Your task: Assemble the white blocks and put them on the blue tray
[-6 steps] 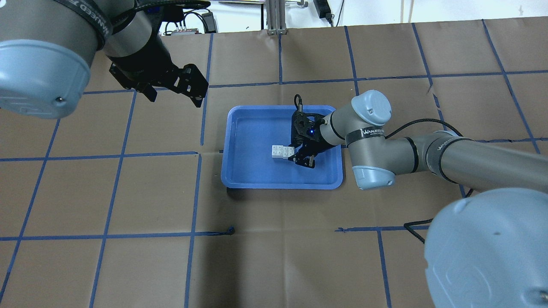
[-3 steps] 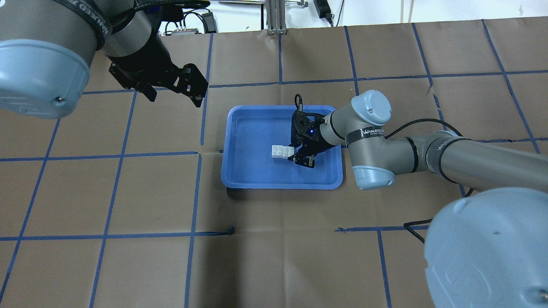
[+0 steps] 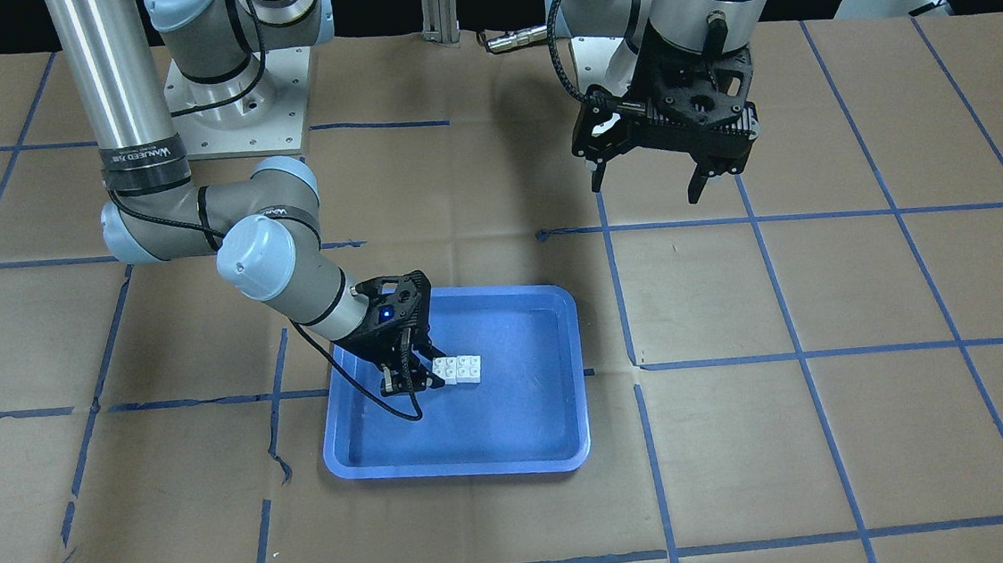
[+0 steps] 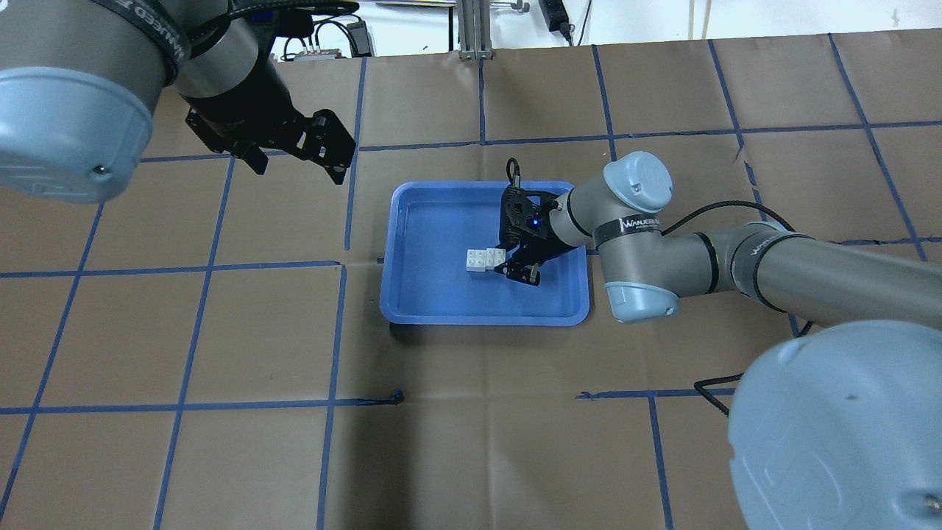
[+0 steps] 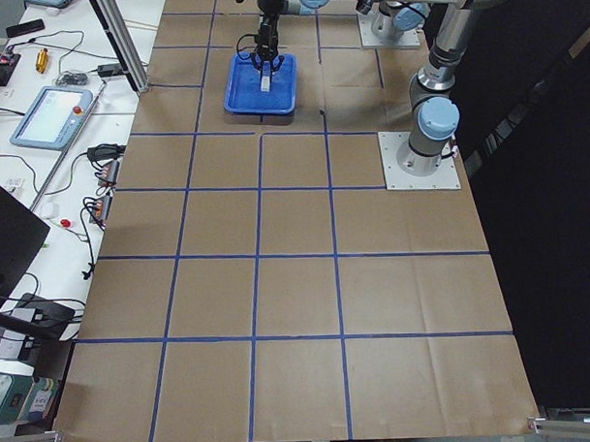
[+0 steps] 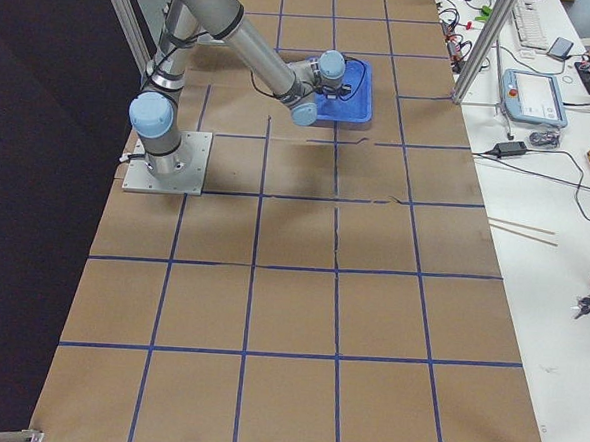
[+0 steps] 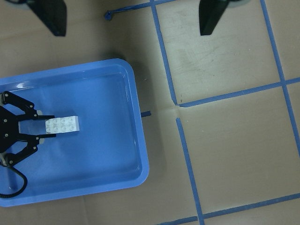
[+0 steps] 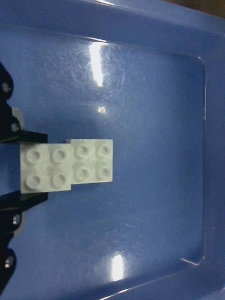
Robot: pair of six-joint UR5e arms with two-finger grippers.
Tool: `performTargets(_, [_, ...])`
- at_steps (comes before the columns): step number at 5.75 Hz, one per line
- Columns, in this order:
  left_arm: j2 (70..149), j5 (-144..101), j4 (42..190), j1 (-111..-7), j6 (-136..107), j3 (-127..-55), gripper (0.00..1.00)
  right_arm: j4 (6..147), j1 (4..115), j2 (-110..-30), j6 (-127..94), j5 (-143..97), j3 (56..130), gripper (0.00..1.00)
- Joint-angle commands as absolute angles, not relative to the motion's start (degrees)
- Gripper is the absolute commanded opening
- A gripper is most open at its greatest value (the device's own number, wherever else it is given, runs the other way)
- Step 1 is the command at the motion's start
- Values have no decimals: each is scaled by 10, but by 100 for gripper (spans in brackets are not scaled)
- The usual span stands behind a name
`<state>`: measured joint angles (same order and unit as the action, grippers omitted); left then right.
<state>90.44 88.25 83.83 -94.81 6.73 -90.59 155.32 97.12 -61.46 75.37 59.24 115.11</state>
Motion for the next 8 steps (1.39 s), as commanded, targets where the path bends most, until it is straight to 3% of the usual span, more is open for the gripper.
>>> performTargets(1, [904,881,838,-943,67,-906,99,1553,971,-613,751,592,1150,14])
performTargets(8, [904,881,838,-942,67,-906,99,1552,972,-614,741,594,1151,14])
